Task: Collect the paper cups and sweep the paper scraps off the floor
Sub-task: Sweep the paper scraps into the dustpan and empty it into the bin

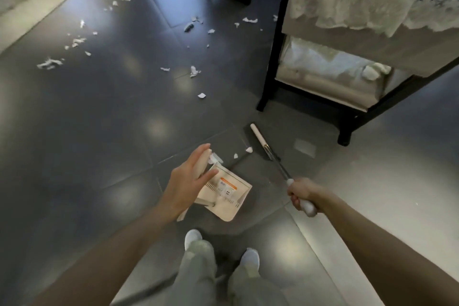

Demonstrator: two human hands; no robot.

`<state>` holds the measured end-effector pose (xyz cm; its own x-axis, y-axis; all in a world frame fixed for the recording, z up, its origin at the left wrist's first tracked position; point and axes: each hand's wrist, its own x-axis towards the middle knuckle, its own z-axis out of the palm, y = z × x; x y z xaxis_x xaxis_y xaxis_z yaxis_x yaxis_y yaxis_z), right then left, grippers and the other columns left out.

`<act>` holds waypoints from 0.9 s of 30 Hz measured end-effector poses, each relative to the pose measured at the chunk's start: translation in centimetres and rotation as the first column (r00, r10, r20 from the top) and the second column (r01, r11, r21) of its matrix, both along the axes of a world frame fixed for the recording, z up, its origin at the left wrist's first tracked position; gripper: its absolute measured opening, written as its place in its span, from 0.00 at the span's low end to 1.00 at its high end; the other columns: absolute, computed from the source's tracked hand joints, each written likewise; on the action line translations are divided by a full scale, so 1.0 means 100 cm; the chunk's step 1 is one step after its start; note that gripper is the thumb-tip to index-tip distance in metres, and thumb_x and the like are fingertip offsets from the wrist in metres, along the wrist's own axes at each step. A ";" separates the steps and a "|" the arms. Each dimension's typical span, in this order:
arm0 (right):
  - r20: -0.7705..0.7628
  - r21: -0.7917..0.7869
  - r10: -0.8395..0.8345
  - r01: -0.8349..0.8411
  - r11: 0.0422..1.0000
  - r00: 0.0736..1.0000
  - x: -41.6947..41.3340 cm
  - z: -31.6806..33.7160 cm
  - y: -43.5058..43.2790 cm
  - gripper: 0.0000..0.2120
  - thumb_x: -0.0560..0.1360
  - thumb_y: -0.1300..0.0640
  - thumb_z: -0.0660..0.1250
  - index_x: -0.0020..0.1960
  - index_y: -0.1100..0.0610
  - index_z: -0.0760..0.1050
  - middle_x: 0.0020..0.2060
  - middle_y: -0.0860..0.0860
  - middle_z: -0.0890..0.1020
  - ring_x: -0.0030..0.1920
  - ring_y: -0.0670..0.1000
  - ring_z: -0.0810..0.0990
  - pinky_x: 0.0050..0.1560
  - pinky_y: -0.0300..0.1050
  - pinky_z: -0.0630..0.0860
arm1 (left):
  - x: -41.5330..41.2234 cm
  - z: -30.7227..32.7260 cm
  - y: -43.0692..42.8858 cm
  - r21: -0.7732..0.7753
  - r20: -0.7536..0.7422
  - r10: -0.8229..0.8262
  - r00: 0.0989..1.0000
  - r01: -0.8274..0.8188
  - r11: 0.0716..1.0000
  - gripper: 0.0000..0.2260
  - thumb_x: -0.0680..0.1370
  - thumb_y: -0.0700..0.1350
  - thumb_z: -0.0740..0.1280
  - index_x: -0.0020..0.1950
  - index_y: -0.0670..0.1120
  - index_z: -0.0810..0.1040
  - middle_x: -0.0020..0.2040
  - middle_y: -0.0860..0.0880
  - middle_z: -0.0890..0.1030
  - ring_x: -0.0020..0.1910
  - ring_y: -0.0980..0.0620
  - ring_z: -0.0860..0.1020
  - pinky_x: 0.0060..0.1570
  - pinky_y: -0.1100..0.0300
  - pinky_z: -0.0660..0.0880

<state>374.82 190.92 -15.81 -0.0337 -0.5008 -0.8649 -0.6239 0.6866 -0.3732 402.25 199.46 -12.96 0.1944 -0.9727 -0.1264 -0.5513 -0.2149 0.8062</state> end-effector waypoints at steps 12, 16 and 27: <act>-0.129 0.140 0.337 -0.319 0.937 0.933 0.103 -0.001 0.030 0.07 0.74 0.70 0.57 0.41 0.66 0.72 0.32 0.59 0.76 0.35 0.56 0.76 0.36 0.44 0.73 | 0.093 -0.029 0.042 0.067 0.038 0.097 0.995 -0.100 0.993 0.23 0.75 0.53 0.68 0.58 0.75 0.59 0.51 0.62 0.71 0.46 0.59 0.73 0.46 0.63 0.72; -0.106 0.100 0.284 -0.274 0.957 0.953 0.121 -0.003 0.031 0.06 0.77 0.65 0.58 0.46 0.66 0.73 0.32 0.57 0.75 0.32 0.52 0.74 0.40 0.45 0.74 | 0.118 -0.039 0.032 0.088 0.054 0.081 0.995 -0.085 0.992 0.23 0.76 0.55 0.67 0.65 0.71 0.60 0.54 0.58 0.71 0.49 0.55 0.72 0.46 0.59 0.72; -0.058 0.274 0.583 -0.548 0.790 0.811 0.171 0.028 0.027 0.12 0.73 0.65 0.62 0.55 0.65 0.75 0.29 0.55 0.76 0.29 0.51 0.74 0.35 0.42 0.73 | 0.148 -0.040 0.009 0.081 0.086 0.105 0.991 -0.112 0.990 0.24 0.77 0.56 0.65 0.71 0.62 0.62 0.55 0.54 0.73 0.47 0.55 0.72 0.42 0.64 0.69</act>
